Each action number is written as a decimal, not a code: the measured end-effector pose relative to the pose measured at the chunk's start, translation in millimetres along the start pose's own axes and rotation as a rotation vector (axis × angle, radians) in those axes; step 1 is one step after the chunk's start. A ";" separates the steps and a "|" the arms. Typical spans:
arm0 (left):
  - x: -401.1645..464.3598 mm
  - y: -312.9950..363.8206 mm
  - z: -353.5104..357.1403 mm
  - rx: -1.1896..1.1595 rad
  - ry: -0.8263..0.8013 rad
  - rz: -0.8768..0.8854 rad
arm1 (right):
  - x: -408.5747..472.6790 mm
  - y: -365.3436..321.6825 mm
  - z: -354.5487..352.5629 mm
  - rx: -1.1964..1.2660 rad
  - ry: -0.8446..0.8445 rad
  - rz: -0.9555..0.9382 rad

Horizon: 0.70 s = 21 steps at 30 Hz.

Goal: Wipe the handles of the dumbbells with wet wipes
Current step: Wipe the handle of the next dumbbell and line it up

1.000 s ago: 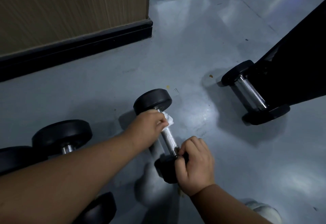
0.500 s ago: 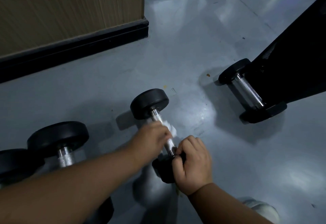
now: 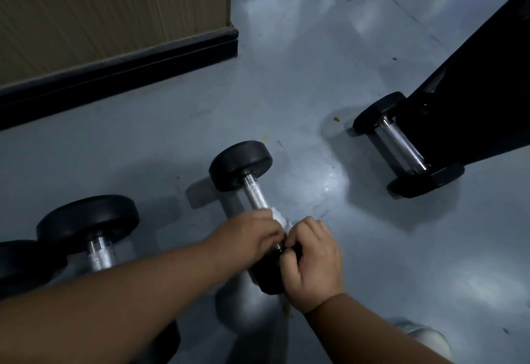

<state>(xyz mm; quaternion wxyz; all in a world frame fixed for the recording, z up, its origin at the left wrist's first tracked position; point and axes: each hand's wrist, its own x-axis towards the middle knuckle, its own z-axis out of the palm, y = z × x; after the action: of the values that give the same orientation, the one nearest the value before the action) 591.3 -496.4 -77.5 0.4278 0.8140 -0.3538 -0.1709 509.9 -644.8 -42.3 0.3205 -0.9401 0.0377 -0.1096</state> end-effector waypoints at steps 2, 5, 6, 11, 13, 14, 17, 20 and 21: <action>13.8 -13.9 -18.7 0.021 0.177 -0.102 | -0.3 0.2 0.4 0.006 0.000 0.006; 18.0 -18.6 -28.0 0.015 0.352 -0.216 | -2.5 -0.4 1.1 0.010 -0.002 0.010; 14.5 -12.5 -20.4 0.024 0.316 -0.194 | -2.6 -0.2 1.1 0.010 0.000 0.009; -0.8 6.7 5.2 -0.012 0.016 -0.050 | 2.1 5.4 -1.2 0.063 -0.005 0.015; 12.6 -4.1 -6.7 0.005 0.093 -0.072 | 3.0 7.7 -3.6 0.086 -0.009 0.026; 18.0 -10.0 -13.5 0.005 0.162 -0.109 | 3.5 9.2 -4.5 0.095 -0.017 0.034; 23.2 -12.9 -21.2 0.027 0.250 -0.175 | 10.9 7.8 -8.3 0.054 -0.089 0.066; 21.9 -12.5 -16.4 0.014 0.246 -0.178 | 16.0 -4.9 -10.4 -0.145 -0.127 0.091; 23.3 -13.2 -16.7 0.013 0.254 -0.192 | 14.0 -10.6 -10.7 -0.138 -0.121 0.089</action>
<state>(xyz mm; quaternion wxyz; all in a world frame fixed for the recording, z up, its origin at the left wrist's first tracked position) 622.8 -498.6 -78.1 0.4457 0.8618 -0.2185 -0.1041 521.1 -644.7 -25.0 0.2614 -0.9622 0.0673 -0.0354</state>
